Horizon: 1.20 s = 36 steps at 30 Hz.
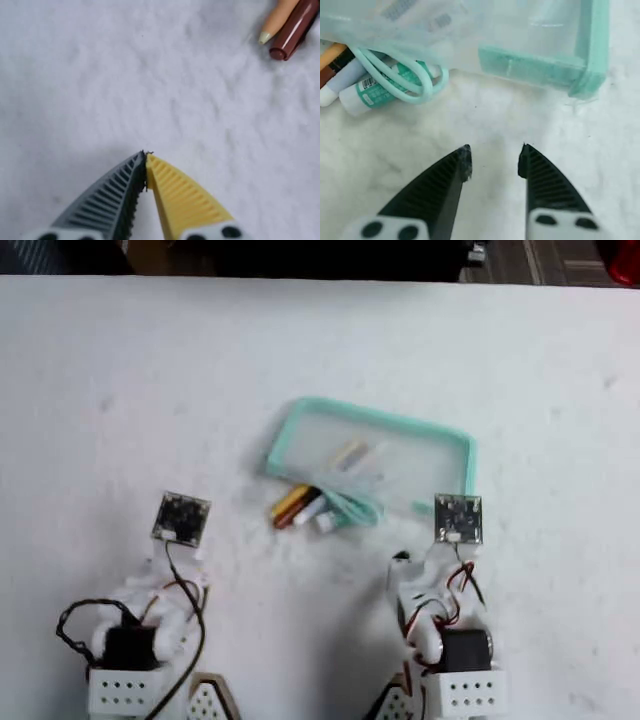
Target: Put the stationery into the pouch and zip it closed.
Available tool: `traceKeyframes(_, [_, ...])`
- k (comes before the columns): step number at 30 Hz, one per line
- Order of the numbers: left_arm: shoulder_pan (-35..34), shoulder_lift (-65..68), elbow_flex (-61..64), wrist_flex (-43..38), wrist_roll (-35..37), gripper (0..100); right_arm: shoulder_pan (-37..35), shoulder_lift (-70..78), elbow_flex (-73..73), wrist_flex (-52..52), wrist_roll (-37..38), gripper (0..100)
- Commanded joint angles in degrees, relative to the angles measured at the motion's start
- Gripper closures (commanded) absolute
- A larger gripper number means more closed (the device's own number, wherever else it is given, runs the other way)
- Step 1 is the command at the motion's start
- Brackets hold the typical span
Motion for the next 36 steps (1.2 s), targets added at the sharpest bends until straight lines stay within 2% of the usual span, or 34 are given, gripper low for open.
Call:
traceKeyframes(1, [0.0, -0.7, -1.3, -4.3, -0.4, 98, 0.1, 0.4, 0.4, 0.4, -0.6, 84.3])
traceKeyframes(7, [0.0, -0.7, -12.6, -4.7, -0.5, 98, 0.1, 0.0, 0.4, 3.2, -0.4, 84.3])
traceKeyframes(14, [0.2, -0.7, -26.4, 3.2, -0.8, 98, 0.1, 0.0, 0.4, 3.3, -0.4, 84.3])
traceKeyframes(20, [0.2, -0.7, -27.5, -0.9, -0.8, 98, 0.1, 0.0, 0.4, 3.4, -0.4, 84.3])
traceKeyframes(29, [0.0, -0.7, -25.0, 1.9, -1.4, 97, 0.1, 0.0, 0.4, 3.5, -0.4, 84.3])
traceKeyframes(36, [0.2, -0.7, -14.2, -0.8, -17.2, 98, 0.1, 0.0, 0.4, 3.5, -0.4, 84.3])
